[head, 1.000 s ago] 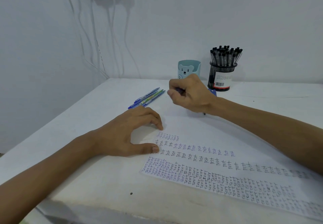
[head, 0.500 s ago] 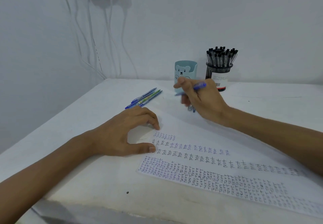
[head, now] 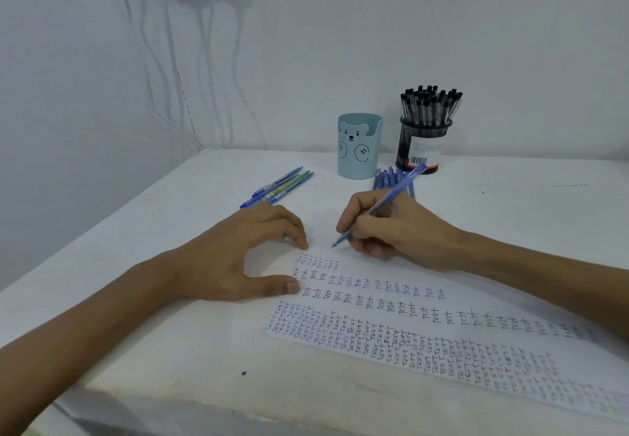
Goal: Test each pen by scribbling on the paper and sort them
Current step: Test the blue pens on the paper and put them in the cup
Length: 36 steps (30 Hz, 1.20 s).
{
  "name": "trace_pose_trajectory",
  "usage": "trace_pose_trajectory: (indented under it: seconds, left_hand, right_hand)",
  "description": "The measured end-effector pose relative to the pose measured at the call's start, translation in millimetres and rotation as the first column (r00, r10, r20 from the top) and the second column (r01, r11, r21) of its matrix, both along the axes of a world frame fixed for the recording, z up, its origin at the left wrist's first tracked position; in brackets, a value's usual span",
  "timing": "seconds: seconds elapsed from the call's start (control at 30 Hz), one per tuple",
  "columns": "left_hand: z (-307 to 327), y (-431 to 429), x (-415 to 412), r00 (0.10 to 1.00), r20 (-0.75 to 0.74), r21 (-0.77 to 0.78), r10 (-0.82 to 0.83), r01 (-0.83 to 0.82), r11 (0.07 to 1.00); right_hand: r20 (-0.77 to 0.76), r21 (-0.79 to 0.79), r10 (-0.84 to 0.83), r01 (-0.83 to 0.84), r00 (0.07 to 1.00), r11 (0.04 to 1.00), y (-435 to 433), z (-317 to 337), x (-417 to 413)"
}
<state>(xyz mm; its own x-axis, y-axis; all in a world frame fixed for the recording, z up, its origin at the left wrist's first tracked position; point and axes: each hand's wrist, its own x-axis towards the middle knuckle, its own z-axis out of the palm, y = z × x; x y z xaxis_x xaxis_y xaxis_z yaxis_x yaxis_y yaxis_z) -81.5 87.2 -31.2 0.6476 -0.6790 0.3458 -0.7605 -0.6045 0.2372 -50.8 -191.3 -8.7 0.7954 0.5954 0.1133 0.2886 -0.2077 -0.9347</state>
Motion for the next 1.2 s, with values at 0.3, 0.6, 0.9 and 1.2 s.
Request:
trace_pose_trajectory:
  seconds: [0.3,0.6,0.9,1.2]
  left_hand:
    - [-0.6,0.4,0.4,1.0,-0.006,0.004,0.003,-0.003,1.0]
    - [-1.7,0.0,0.2,1.0,-0.007,-0.005,0.001,-0.001,1.0]
    - [-0.8,-0.7,-0.7,1.0,-0.013,-0.007,0.004,-0.004,1.0]
    - [-1.0,0.4,0.2,1.0,-0.014,-0.003,0.008,-0.008,1.0]
  right_hand:
    - [0.119,-0.053,-0.001,0.008,0.993,0.999,3.8,-9.1,-8.8]
    - [0.149,-0.103,-0.001,0.016,0.989,0.995,3.3,-10.5,-5.1]
    - [0.153,-0.113,-0.001,0.019,0.988,0.993,3.6,-8.8,-6.3]
    - [0.134,-0.097,-0.021,0.034,0.991,0.995,5.0,-8.6,-6.8]
